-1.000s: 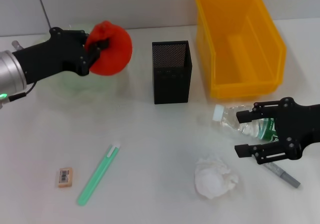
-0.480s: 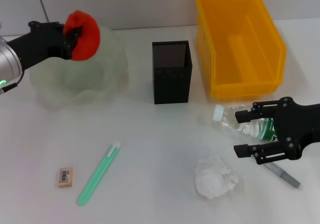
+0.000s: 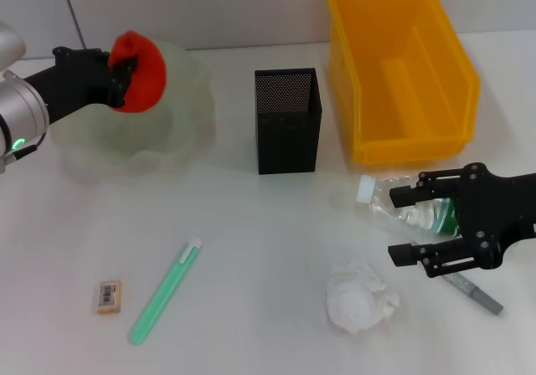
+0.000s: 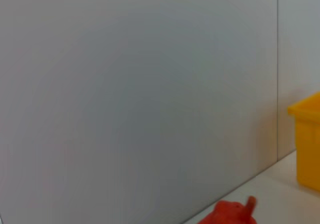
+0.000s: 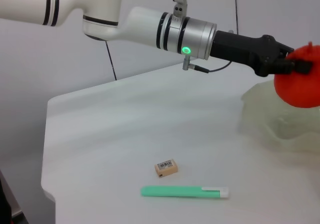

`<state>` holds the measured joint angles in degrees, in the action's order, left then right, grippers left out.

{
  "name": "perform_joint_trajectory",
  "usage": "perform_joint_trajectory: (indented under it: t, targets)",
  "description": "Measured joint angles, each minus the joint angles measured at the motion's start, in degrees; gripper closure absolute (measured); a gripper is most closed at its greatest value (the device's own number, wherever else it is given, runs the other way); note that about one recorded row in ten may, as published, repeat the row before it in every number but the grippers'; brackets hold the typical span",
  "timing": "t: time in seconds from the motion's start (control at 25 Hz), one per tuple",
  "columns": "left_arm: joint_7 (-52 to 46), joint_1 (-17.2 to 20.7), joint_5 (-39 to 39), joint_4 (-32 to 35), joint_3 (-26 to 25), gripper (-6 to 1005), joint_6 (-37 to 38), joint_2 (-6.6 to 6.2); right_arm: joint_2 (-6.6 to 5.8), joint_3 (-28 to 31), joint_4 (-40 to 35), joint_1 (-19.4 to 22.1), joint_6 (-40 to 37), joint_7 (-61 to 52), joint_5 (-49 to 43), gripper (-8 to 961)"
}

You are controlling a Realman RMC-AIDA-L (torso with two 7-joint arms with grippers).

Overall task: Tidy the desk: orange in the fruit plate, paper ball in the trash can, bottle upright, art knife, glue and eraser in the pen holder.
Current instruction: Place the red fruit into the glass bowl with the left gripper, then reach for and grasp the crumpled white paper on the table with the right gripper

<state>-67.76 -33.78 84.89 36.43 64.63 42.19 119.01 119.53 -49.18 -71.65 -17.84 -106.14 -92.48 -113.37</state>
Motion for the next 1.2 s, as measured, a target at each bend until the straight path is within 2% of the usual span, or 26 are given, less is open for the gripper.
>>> perform_joint_trajectory:
  t: [0.76, 1.2]
  targets:
    - [1.9, -1.0, 0.1, -2.8, 0.1, 873, -4.2, 0.07, -0.02, -0.8, 0.2, -0.3, 0.5, 0.0, 0.0, 178]
    - [1.8, -1.4, 0.0, -2.9, -0.4, 414, -5.0, 0.08, -0.08, -0.7, 0.1, -0.3, 0.5, -0.2, 0.0, 178]
